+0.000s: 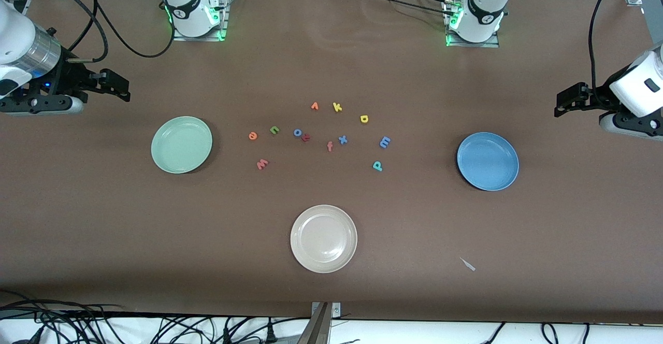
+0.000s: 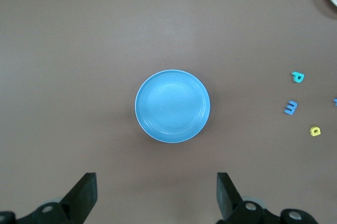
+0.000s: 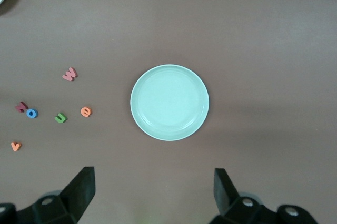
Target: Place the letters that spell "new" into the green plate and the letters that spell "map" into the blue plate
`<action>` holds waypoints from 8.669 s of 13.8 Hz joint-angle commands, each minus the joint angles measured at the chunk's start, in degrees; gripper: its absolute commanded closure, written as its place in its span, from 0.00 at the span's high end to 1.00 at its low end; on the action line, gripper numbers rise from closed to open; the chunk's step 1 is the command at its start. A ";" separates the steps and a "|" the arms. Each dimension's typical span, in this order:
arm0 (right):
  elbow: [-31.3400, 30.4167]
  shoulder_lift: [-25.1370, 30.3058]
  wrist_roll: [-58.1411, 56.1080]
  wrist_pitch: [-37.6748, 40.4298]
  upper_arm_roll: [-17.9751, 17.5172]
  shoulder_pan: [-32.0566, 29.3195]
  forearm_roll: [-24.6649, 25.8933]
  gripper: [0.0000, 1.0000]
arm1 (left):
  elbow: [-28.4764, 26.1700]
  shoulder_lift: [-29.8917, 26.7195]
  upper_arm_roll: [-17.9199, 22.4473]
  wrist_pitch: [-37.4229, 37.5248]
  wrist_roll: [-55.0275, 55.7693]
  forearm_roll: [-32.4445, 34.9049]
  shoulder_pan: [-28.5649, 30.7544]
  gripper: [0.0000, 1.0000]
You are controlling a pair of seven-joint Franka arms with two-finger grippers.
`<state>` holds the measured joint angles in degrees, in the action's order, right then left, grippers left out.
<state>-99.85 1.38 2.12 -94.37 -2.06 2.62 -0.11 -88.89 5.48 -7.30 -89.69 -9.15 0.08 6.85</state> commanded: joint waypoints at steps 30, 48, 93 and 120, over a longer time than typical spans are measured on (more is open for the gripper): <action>-3.86 0.38 1.49 -4.77 -1.10 1.69 -0.95 1.00 | 0.03 -0.12 0.01 0.04 -0.95 -0.25 -0.17 1.00; -12.34 -5.51 19.77 -20.63 -2.85 9.07 -3.85 1.00 | 0.21 1.89 0.01 -0.83 -0.87 -0.17 -0.44 1.00; -38.31 -23.53 34.27 -73.94 -4.79 17.95 15.75 0.69 | -9.90 35.13 -1.49 -50.40 70.94 -0.08 -32.78 0.76; -34.72 -18.09 26.64 -63.07 -1.37 17.69 18.39 0.15 | -9.02 36.18 -0.26 -50.32 70.85 -0.08 -32.61 0.18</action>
<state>-135.56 -20.59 31.71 -163.27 -4.23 20.32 17.35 -99.59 40.62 -8.21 -140.23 61.55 0.04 -25.05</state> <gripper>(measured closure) 0.714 0.696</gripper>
